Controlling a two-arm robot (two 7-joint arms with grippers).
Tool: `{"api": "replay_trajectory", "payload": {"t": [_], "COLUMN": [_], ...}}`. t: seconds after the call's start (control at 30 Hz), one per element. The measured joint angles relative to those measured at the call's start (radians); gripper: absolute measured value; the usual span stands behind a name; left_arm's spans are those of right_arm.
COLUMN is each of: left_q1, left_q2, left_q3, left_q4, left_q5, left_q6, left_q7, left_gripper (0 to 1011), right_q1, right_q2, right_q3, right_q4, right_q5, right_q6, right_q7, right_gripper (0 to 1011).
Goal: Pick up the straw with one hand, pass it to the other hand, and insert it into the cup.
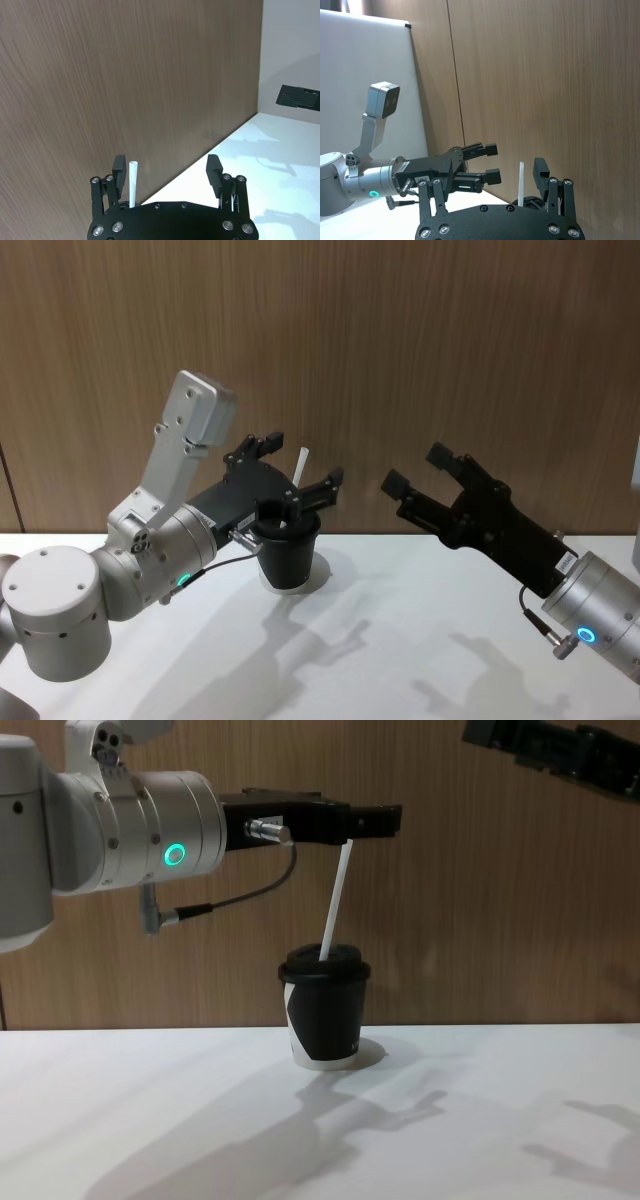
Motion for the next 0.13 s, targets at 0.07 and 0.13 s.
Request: {"api": "replay_trajectory", "payload": {"t": [0.07,0.13], "left_q1": [0.000,0.000], "left_q2": [0.000,0.000], "left_q3": [0.000,0.000], "left_q4": [0.000,0.000], "left_q5": [0.000,0.000], "left_q6": [0.000,-0.001], "left_q7": [0.000,0.000], "left_gripper": [1000,1000], "right_q1": [0.000,0.000], "right_q2": [0.000,0.000], "right_q3": [0.000,0.000], "right_q4": [0.000,0.000], "right_q5": [0.000,0.000], "right_q6": [0.000,0.001], "right_q7": [-0.001,-0.002], "right_gripper": [1001,1001]}}
